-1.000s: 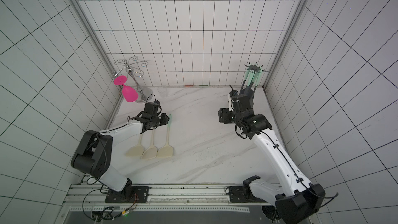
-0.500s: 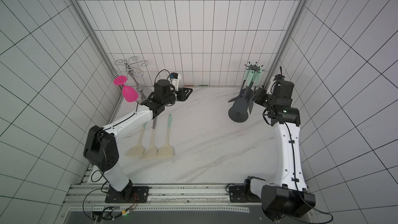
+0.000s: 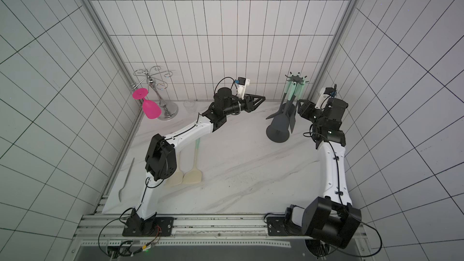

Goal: Take the spatula off the kitchen utensil rack
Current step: Move the rack to the center of the board.

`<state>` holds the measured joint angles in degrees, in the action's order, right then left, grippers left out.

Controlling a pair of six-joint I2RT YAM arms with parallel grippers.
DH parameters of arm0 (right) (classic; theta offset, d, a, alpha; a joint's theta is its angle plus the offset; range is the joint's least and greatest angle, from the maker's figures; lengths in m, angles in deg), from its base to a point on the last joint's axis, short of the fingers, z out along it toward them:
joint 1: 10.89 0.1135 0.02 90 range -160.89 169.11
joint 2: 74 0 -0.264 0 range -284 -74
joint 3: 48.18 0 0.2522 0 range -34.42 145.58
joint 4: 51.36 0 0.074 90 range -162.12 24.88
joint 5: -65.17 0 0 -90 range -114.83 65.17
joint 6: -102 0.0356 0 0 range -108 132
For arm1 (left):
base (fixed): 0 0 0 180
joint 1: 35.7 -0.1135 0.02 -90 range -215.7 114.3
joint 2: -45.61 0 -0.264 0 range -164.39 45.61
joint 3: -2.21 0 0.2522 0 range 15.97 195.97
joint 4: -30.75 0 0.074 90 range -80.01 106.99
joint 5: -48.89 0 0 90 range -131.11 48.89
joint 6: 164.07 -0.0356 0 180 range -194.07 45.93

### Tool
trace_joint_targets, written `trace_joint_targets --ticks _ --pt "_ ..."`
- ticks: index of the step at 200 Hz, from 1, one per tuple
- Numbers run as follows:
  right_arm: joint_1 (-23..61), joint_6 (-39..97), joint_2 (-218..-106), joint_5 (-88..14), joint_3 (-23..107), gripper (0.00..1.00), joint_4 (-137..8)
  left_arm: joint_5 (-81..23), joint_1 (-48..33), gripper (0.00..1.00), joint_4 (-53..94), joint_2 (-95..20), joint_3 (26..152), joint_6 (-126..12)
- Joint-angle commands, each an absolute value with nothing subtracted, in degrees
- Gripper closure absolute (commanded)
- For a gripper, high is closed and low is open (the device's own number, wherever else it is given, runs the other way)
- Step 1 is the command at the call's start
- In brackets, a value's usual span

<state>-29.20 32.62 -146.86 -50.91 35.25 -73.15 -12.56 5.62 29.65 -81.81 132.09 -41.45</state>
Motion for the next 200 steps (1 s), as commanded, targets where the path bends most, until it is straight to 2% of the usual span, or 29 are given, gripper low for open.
trace_joint_targets --ticks 1,65,115,148,176,200 --pt "-29.7 32.0 -149.7 -51.7 38.2 0.44 -68.6 -12.2 6.5 0.59 33.7 -83.7 136.5 -41.2" --pt "-29.6 29.6 -156.4 -52.0 41.4 0.46 -64.7 -13.4 7.5 0.55 37.6 -87.3 140.4 -39.9" --pt "-28.9 27.9 -159.9 -55.3 41.9 0.39 -61.8 -13.3 8.0 0.54 37.6 -91.3 145.6 -38.2" --pt "-28.6 27.5 -162.8 -56.8 43.6 0.39 -61.6 -13.5 8.3 0.52 37.3 -92.8 147.3 -38.6" --pt "-27.7 26.0 -162.3 -56.5 42.8 0.48 -61.1 -13.6 8.3 0.51 37.3 -93.6 148.0 -38.5" --pt "-27.1 23.9 -160.8 -56.2 41.0 0.63 -61.3 -13.8 8.3 0.51 37.5 -94.0 148.4 -37.9"
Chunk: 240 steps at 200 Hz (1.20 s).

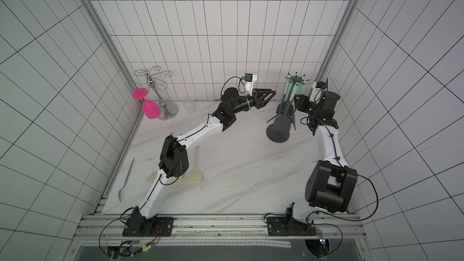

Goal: Take the spatula off the kitchen utensil rack
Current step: Move the rack to the center of the board.

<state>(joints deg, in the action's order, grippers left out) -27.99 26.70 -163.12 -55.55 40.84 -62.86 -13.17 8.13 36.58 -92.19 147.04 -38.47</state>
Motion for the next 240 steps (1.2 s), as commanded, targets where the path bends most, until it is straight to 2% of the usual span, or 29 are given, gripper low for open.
trace_joint_targets --ticks 1,16,37,92,154,185,240 --pt "-27.1 23.8 -160.7 -56.1 40.9 0.64 -61.3 -13.8 8.3 0.51 37.5 -94.0 148.5 -37.9" --pt "-26.8 23.1 -159.1 -55.1 38.9 0.74 -60.9 -14.1 8.4 0.51 37.0 -93.9 148.5 -37.8" --pt "-25.9 21.8 -156.1 -52.9 36.5 0.84 -60.7 -14.2 8.6 0.51 37.0 -93.8 148.5 -37.2" --pt "-21.5 19.8 -150.5 -44.4 35.4 1.00 -65.4 -14.5 10.5 0.50 35.9 -92.8 148.5 -39.0" --pt "-21.4 22.2 -147.5 -40.7 36.7 1.00 -69.4 -17.2 12.9 0.49 34.1 -93.7 150.0 -41.2" --pt "-21.3 21.9 -147.5 -44.6 38.2 1.00 -72.5 -19.4 14.1 0.44 31.9 -95.2 152.3 -44.0" --pt "-19.9 21.4 -148.0 -54.3 37.8 1.00 -72.3 -20.9 14.7 0.42 28.6 -94.5 152.1 -47.5"
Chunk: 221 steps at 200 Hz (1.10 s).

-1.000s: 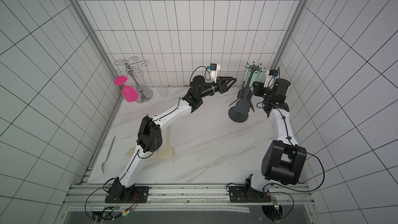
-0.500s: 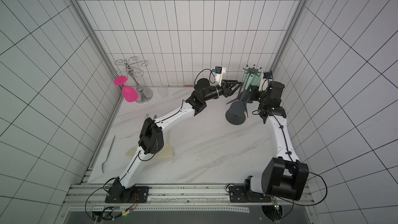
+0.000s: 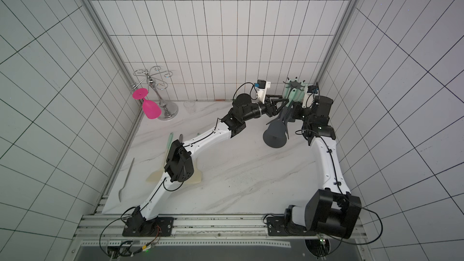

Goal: Take the spatula off the kitchen utensil rack
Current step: Move the rack to the center of the board.

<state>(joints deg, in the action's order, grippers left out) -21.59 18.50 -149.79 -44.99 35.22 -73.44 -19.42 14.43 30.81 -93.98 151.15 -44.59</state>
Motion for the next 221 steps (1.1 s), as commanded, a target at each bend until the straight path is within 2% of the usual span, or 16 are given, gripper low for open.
trace_joint_targets --ticks 1,51,86,118,158,221 --pt "-19.9 21.4 -148.0 -54.5 37.7 1.00 -72.2 -20.8 14.7 0.42 28.5 -94.5 152.1 -47.6" --pt "-19.7 25.1 -147.7 -59.0 36.2 1.00 -68.5 -22.6 15.1 0.43 26.9 -92.3 150.5 -51.0" --pt "-19.4 25.6 -147.0 -60.5 35.5 1.00 -67.4 -25.5 15.2 0.51 24.2 -90.6 149.0 -53.6" --pt "-17.4 18.9 -145.0 -53.9 35.5 1.00 -72.4 -26.5 15.2 0.52 24.5 -88.5 145.0 -55.7" --pt "-10.8 6.9 -144.7 -43.9 36.7 1.00 -80.0 -27.6 15.1 0.53 27.4 -84.2 135.1 -56.9" --pt "-8.8 4.8 -141.5 -38.5 33.4 1.00 -77.4 -28.7 14.9 0.72 28.4 -80.6 129.1 -58.4"
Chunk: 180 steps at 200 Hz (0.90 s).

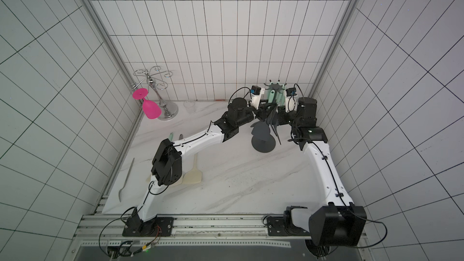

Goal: Take the spatula off the kitchen utensil rack
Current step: Move the rack to the center of the board.

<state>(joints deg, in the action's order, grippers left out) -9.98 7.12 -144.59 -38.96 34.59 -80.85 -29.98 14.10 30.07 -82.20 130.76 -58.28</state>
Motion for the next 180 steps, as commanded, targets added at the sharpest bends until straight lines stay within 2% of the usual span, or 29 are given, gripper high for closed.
trace_joint_targets --ticks 1,57,118,150,180 --pt "-8.8 4.8 -141.4 -38.5 33.5 1.00 -77.4 -28.7 14.9 0.72 28.4 -80.7 129.1 -58.4" --pt "-8.9 4.3 -140.7 -35.1 36.7 1.00 -81.2 -28.6 14.9 0.89 28.0 -80.2 128.7 -58.6" --pt "-8.9 8.3 -136.1 -33.1 34.1 1.00 -77.6 -28.4 14.9 1.00 28.1 -79.8 128.0 -58.3" --pt "-8.9 13.8 -135.6 -28.5 34.9 1.00 -77.3 -28.7 14.9 1.00 28.1 -79.5 127.7 -58.2" --pt "-8.9 15.1 -137.4 -32.2 35.5 1.00 -79.3 -28.7 14.9 1.00 28.0 -79.5 127.6 -58.4"
